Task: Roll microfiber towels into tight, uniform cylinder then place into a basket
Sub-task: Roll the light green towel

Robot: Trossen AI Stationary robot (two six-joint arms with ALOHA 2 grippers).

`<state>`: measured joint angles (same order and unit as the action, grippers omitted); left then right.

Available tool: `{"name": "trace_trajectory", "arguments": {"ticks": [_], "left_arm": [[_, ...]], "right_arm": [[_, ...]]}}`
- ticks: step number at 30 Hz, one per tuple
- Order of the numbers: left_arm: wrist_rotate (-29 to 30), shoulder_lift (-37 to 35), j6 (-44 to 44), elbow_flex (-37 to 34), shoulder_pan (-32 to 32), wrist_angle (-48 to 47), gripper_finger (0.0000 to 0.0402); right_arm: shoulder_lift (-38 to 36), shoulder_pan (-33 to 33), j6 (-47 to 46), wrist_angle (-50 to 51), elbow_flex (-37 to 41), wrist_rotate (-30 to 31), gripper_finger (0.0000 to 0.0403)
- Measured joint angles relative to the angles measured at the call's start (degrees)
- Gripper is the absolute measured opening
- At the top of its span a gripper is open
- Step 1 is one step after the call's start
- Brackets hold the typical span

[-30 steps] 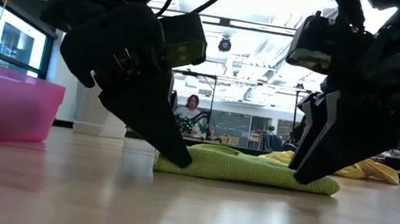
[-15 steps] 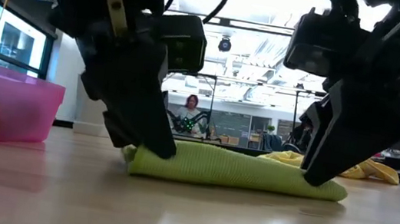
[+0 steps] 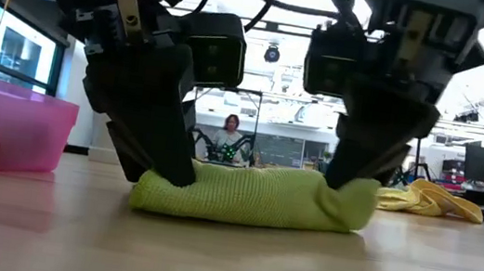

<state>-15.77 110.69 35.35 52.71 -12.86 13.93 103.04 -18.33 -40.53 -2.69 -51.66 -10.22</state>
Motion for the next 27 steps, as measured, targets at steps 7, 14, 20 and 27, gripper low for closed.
{"name": "trace_trajectory", "arguments": {"ticks": [7,14,20,27], "left_arm": [[-2.9,-2.7,0.2,0.0,-0.1,-0.6,0.0007],[-1.8,-3.1,3.9,0.0,-0.7,-5.7,0.0007],[0.7,-3.1,3.5,0.0,-1.4,-7.9,0.0007],[1.2,-3.1,3.5,0.0,-2.1,-8.0,0.0007]], "right_arm": [[0.0,3.0,0.5,0.2,0.0,-3.9,0.0001],[0.0,3.7,5.7,0.2,0.0,-3.9,0.0002],[0.0,3.7,11.8,0.1,0.0,-3.9,0.0002],[0.0,3.7,15.1,0.1,0.0,-3.3,0.0003]]}}
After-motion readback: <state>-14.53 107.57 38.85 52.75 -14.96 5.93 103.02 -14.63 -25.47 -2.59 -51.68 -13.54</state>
